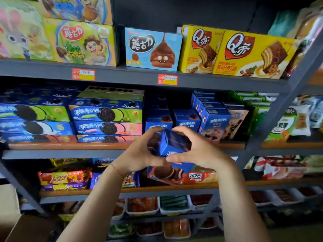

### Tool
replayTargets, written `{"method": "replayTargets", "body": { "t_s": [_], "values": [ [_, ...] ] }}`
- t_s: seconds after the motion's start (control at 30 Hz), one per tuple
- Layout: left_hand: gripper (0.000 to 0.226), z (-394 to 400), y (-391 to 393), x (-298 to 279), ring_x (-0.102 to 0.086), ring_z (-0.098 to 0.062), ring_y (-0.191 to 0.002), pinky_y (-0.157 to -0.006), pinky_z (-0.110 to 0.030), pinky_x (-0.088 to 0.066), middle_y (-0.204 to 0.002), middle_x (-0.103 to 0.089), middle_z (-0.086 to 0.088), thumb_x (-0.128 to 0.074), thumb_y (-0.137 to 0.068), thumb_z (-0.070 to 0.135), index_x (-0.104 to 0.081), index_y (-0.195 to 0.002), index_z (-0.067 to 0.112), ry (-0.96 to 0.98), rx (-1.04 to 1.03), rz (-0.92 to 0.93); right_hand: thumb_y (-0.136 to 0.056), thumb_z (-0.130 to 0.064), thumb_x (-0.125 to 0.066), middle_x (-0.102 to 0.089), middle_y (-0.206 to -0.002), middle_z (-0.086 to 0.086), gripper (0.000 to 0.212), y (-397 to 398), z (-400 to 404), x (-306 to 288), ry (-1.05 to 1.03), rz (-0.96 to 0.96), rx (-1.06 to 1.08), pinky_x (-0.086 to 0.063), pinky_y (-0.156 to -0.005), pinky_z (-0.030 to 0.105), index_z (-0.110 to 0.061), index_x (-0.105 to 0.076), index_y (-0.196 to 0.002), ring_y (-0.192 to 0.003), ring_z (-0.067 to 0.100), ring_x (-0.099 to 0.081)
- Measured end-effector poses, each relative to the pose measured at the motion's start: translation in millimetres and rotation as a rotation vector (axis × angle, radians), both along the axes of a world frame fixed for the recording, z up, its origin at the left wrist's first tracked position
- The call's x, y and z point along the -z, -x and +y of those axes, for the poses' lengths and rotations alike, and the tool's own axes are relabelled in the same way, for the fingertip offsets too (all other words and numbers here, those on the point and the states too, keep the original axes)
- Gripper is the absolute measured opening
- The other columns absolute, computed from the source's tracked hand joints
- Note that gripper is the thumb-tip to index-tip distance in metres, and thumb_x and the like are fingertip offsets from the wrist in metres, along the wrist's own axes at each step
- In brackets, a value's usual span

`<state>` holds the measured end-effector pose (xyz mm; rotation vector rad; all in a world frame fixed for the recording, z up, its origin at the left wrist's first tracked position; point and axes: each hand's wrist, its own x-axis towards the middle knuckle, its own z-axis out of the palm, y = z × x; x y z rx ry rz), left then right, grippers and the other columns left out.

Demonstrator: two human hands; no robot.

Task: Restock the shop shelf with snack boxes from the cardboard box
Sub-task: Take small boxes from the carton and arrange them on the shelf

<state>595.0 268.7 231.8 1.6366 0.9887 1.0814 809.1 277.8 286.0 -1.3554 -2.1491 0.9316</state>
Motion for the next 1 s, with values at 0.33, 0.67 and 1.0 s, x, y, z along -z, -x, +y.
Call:
{"method": "replayTargets", "body": {
  "t_s": [0.33,0.67,1.0],
  "values": [
    [0.020,44.0,-32.5,-36.0,-0.066,-0.007,-0.096,-0.085,-0.015,-0.047,-0.106,-0.072,-0.004,-0.061,-0.090,0.013,-0.072,-0.105,0.014,-0.360,-0.312,-0.003,-0.053,-0.067,-0.085,-0.050,-0.136,-0.018,0.093,-48.3,31.9,-10.9,-0.085,-0.100,0.170,-0.049,-0.093,0.029,-0.050,-0.044,-0.135,-0.120,0.006,-0.053],
    [0.064,129.1,-73.6,-35.4,-0.044,-0.021,-0.138,-0.111,-0.041,-0.036,-0.150,-0.048,0.004,-0.073,-0.083,0.039,-0.051,-0.143,0.032,-0.412,-0.317,1.073,-0.064,-0.054,-0.086,-0.039,-0.146,-0.018,0.089,-97.3,59.2,-17.8,-0.063,-0.153,-0.003,-0.041,-0.098,0.030,-0.044,-0.041,-0.140,-0.130,0.006,-0.041],
    [0.059,142.4,-77.5,-45.5,-0.029,-0.020,-0.145,-0.114,-0.037,-0.022,-0.157,-0.039,0.006,-0.062,-0.092,0.042,-0.041,-0.148,0.041,-0.282,-0.415,1.284,-0.058,-0.062,-0.085,-0.036,-0.150,-0.016,0.098,-95.6,67.8,-9.6,-0.045,-0.194,-0.058,-0.043,-0.105,0.038,-0.045,-0.037,-0.141,-0.132,0.010,-0.040]
  ]
}}
